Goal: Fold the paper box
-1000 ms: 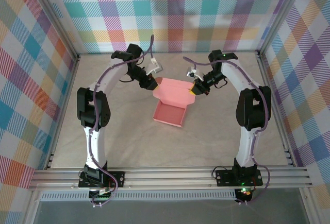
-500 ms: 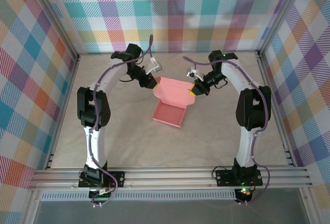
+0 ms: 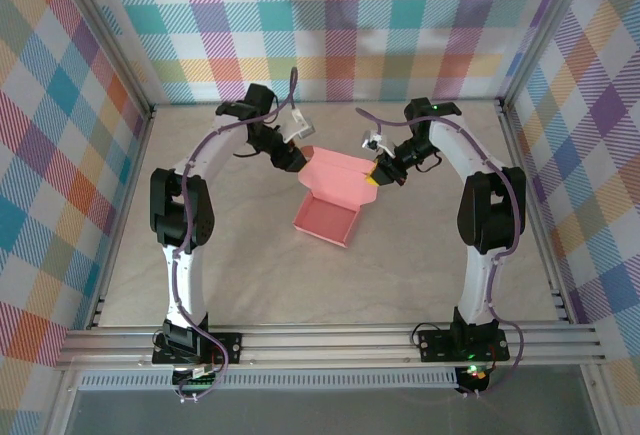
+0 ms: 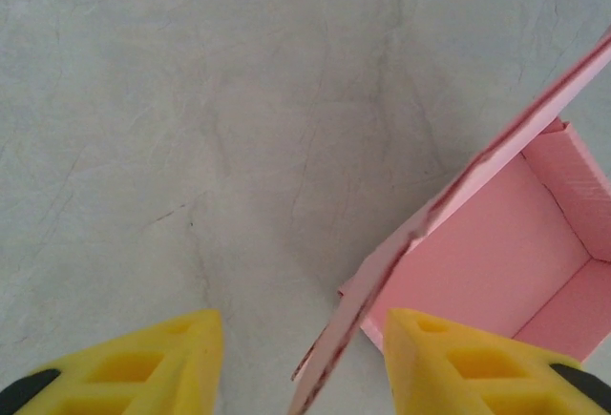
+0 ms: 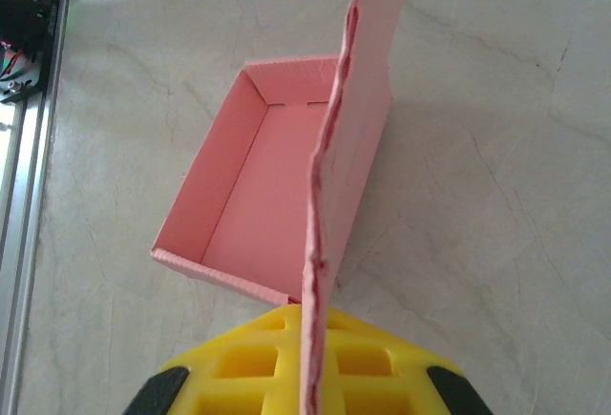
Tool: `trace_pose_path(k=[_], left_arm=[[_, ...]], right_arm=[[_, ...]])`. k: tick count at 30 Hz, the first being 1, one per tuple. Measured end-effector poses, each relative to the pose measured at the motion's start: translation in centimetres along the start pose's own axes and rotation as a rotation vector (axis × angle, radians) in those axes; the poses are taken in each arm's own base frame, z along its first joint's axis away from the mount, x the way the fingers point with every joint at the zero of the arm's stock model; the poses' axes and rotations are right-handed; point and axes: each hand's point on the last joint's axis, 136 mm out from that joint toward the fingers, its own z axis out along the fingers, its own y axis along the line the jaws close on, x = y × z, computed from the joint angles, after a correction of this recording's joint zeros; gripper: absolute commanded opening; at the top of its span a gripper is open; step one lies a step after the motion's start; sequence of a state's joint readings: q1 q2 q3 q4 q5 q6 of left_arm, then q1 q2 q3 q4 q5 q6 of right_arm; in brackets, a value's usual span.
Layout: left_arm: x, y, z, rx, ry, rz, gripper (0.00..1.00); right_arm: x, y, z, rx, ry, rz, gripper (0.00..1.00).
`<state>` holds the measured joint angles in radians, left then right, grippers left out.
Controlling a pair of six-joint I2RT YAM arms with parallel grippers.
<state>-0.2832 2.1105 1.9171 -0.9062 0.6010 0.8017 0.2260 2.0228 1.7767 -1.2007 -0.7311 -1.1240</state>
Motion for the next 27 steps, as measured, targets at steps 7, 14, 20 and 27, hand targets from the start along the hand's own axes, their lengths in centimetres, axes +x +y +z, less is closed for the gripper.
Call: trace_pose_path(k=[7, 14, 20, 27], left_arm=[[0.7, 0.8, -0.7, 0.004, -0.01, -0.016, 0.57], [0.5, -1.2, -1.2, 0.11, -0.068, 0.0, 0.56], [-0.2, -2.9, -1.8, 0.196, -0.106, 0.018, 0.52], [-0.6, -3.0, -1.7, 0.219, -0.117, 0.027, 0.54]], right_arm=[[0.1, 0.4, 0.0, -0.015, 0.002, 0.001, 0.0], [0.0, 0.7, -0.1, -0.026, -0.004, 0.006, 0.0], [0.0, 0.9, -0.1, -0.033, -0.001, 0.01, 0.0], [-0.1, 1.1, -0.2, -0.041, -0.005, 0.015, 0.0]])
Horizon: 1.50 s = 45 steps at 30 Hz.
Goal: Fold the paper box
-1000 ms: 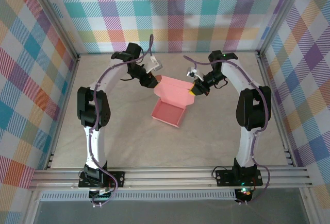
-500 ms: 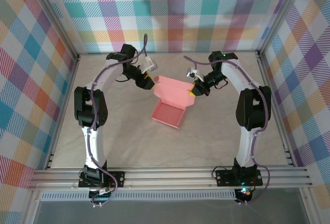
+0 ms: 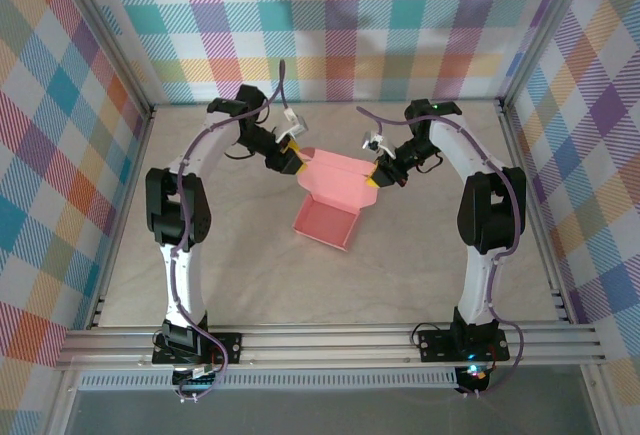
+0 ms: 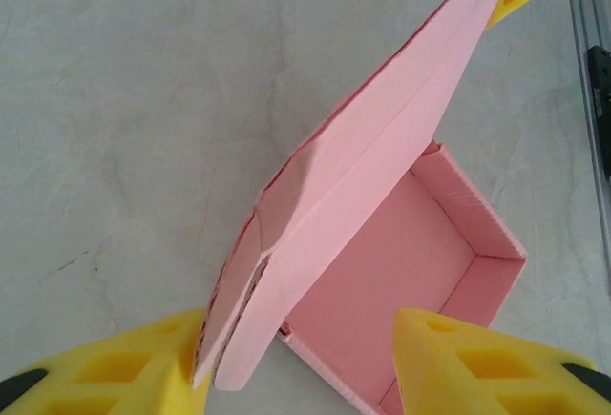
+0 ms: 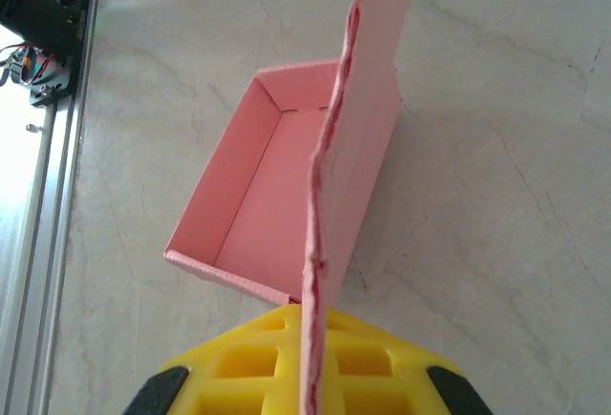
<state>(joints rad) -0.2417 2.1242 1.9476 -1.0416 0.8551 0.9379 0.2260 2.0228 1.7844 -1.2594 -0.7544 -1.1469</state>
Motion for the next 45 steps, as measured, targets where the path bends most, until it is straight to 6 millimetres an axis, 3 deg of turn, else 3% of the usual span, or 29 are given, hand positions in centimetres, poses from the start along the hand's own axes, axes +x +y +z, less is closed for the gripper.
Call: trace_pose_path(k=[14, 16, 18, 24, 29, 36, 45], left_arm=[[1.2, 1.4, 1.1, -0.003, 0.014, -0.046, 0.57], [1.5, 1.6, 0.7, -0.01, 0.011, -0.053, 0.58], [1.9, 1.8, 0.0, -0.02, 0.006, -0.064, 0.7], [1.8, 2.6, -2.9, -0.064, -0.032, -0.087, 0.78], [0.9, 0.9, -3.9, -0.04, -0.063, -0.084, 0.8], [1.2, -2.2, -5.1, -0.041, -0.062, -0.078, 0.8], [1.2, -3.6, -6.5, -0.071, -0.061, -0.059, 0.8]], right_arm=[[-0.1, 0.4, 0.0, -0.014, -0.005, -0.009, 0.0], [-0.1, 0.3, -0.1, -0.013, -0.006, -0.008, 0.0], [-0.1, 0.4, -0.1, -0.015, -0.011, -0.008, 0.0], [-0.2, 0.9, -0.2, -0.021, -0.024, -0.009, 0.0], [-0.7, 1.9, -0.1, -0.047, -0.048, -0.033, 0.0], [-2.2, 4.1, 0.9, -0.117, -0.068, -0.084, 0.0], [-4.2, 8.0, 2.1, -0.165, -0.059, -0.181, 0.0]])
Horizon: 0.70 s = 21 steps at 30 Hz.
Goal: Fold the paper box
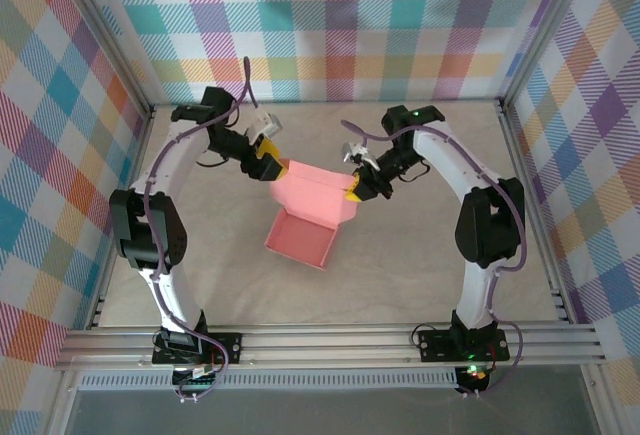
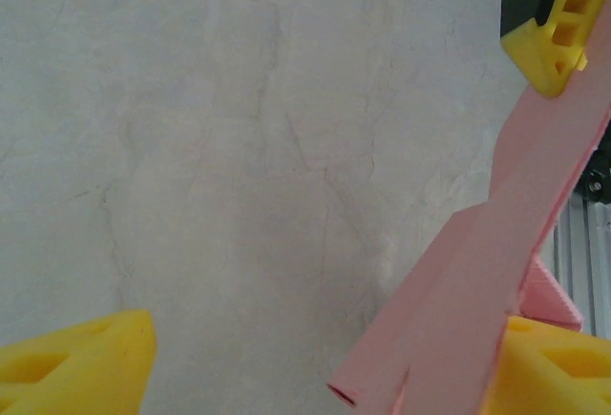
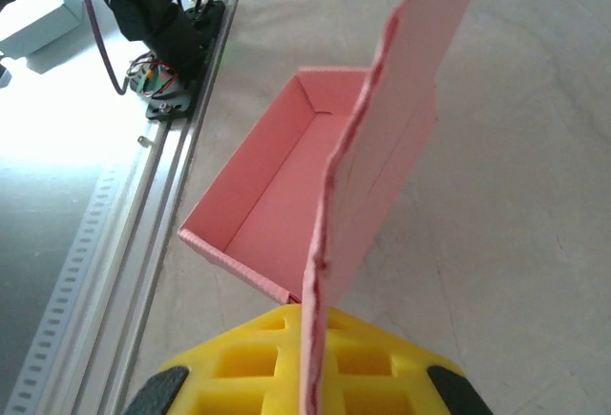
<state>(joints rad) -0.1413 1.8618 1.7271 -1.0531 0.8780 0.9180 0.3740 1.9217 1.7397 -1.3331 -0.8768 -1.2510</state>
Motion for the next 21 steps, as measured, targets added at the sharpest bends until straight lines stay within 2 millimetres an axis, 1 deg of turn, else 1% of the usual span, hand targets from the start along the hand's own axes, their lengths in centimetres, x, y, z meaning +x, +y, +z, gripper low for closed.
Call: trace_pose_path(k=[2, 6, 10, 12, 14, 17, 18, 21], left_arm=[[0.4, -0.3, 0.0, 0.009, 0.01, -0.009, 0.79], [1.1, -0.6, 0.2, 0.024, 0.033, -0.018, 0.68], [2.3, -0.8, 0.8, 0.068, 0.068, -0.045, 0.59], [2.9, -0.8, 1.2, 0.087, 0.084, -0.058, 0.56], [3.3, -1.0, 1.3, 0.101, 0.096, -0.066, 0.51], [3.5, -1.3, 1.3, 0.111, 0.102, -0.063, 0.4], [3.5, -1.4, 1.2, 0.115, 0.102, -0.062, 0.38], [3.5, -1.5, 1.2, 0.12, 0.101, -0.058, 0.24]], right_arm=[[0.1, 0.1, 0.4, -0.008, 0.004, -0.001, 0.0], [0.4, 0.0, 0.8, -0.021, 0.01, 0.01, 0.0], [0.6, -0.1, 0.9, -0.023, 0.014, 0.015, 0.0], [0.6, -0.1, 0.9, -0.023, 0.014, 0.015, 0.0], [0.6, -0.1, 0.9, -0.023, 0.014, 0.015, 0.0], [0.6, -0.1, 0.9, -0.023, 0.014, 0.015, 0.0], [0.6, -0.1, 0.9, -0.023, 0.014, 0.015, 0.0], [0.6, -0.1, 0.9, -0.023, 0.014, 0.015, 0.0]])
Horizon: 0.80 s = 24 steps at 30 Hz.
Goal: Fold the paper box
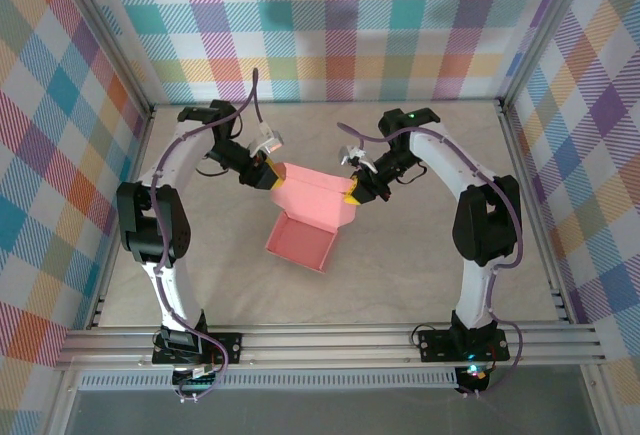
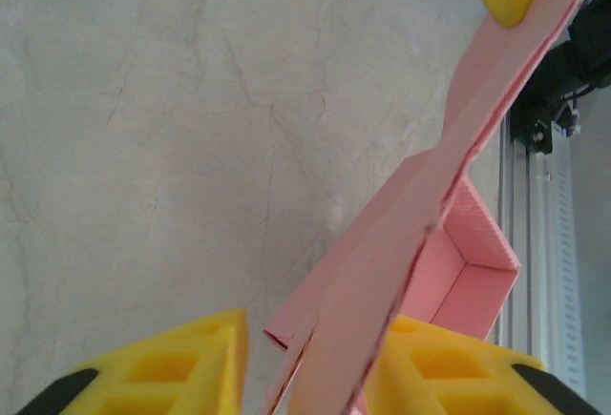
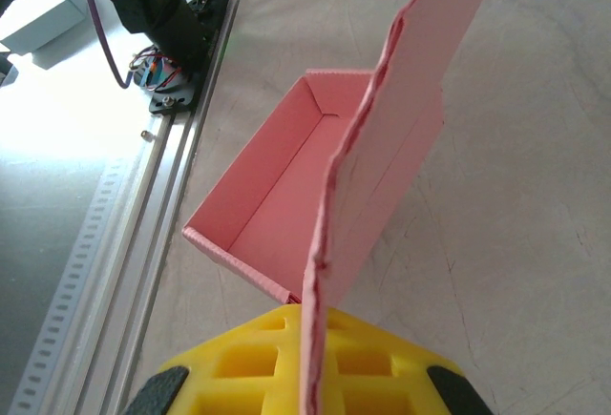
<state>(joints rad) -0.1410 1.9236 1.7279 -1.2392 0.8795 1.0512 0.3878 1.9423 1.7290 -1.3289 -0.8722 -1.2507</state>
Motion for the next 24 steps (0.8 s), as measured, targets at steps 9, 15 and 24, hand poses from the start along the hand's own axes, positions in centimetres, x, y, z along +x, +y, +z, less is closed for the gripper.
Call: trace_pose_path(k=[9, 15, 24], left_arm=[[0.2, -0.3, -0.1, 0.006, 0.013, 0.004, 0.0], [0.2, -0.1, 0.0, 0.002, 0.014, -0.003, 0.0], [1.1, -0.7, 0.8, -0.121, -0.027, -0.029, 0.0]], right_arm=[[0.0, -0.1, 0.0, 0.002, 0.0, -0.002, 0.0], [0.0, -0.5, 0.0, 0.017, 0.003, 0.013, 0.0], [1.5, -1.7, 0.5, 0.141, 0.033, 0.049, 0.0]])
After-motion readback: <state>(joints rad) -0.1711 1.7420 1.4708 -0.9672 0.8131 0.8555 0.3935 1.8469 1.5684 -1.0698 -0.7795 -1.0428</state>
